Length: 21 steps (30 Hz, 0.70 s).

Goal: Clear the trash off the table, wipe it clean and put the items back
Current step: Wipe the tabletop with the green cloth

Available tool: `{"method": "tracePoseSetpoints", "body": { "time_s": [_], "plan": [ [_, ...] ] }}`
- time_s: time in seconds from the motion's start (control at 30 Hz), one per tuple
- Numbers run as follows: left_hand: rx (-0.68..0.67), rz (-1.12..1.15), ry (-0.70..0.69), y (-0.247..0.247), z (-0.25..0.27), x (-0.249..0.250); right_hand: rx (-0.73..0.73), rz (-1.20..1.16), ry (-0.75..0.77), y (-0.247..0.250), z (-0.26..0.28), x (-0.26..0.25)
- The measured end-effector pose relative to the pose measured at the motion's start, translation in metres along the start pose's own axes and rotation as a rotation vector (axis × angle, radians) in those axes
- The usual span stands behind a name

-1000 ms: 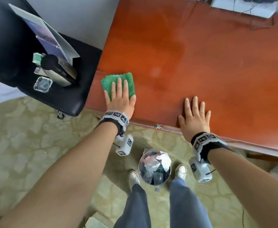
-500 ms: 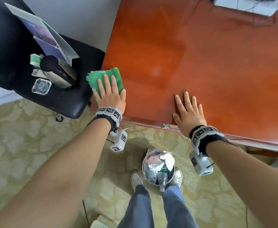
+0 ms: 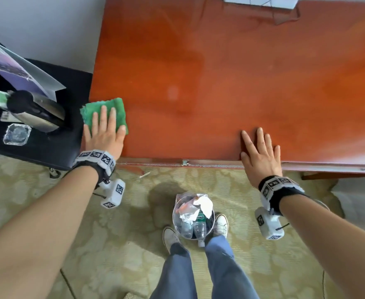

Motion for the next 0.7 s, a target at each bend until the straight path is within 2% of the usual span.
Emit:
{"method": "tracePoseSetpoints", "body": {
  "time_s": [0.07, 0.17, 0.27, 0.37, 0.5, 0.63, 0.7],
  "plan": [
    [-0.015, 0.033, 0.126, -0.002, 0.003, -0.005, 0.002, 0.015, -0.008, 0.0, 0.001, 0.009],
    [-0.015, 0.099, 0.183, -0.011, 0.027, 0.044, -0.004, 0.014, -0.009, -0.001, 0.003, 0.004],
    [-0.039, 0.086, 0.039, -0.028, 0.058, 0.116, -0.028, 0.034, 0.024, -0.001, 0.004, -0.014],
    [-0.108, 0.034, -0.101, -0.038, 0.079, 0.148, -0.077, 0.129, 0.2, -0.004, 0.007, -0.053],
    [-0.192, 0.001, -0.194, -0.029, 0.072, 0.119, -0.161, 0.201, 0.364, -0.006, 0.013, -0.108],
    [-0.228, 0.028, -0.031, -0.017, 0.041, 0.037, -0.197, 0.199, 0.314, -0.01, 0.013, -0.141],
    [-0.222, 0.023, -0.018, -0.012, 0.028, 0.005, -0.199, 0.183, 0.254, -0.012, 0.013, -0.153]
  ]
}}
Point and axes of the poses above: each hand's wrist, its own z-axis away from the middle knuckle, its own y-axis out of the back of the hand, x = y × z, the point moved 8 cm from there along -z, towards the middle knuckle, and after that the axes turned 3 degrees about -y, right-handed, at the moved point
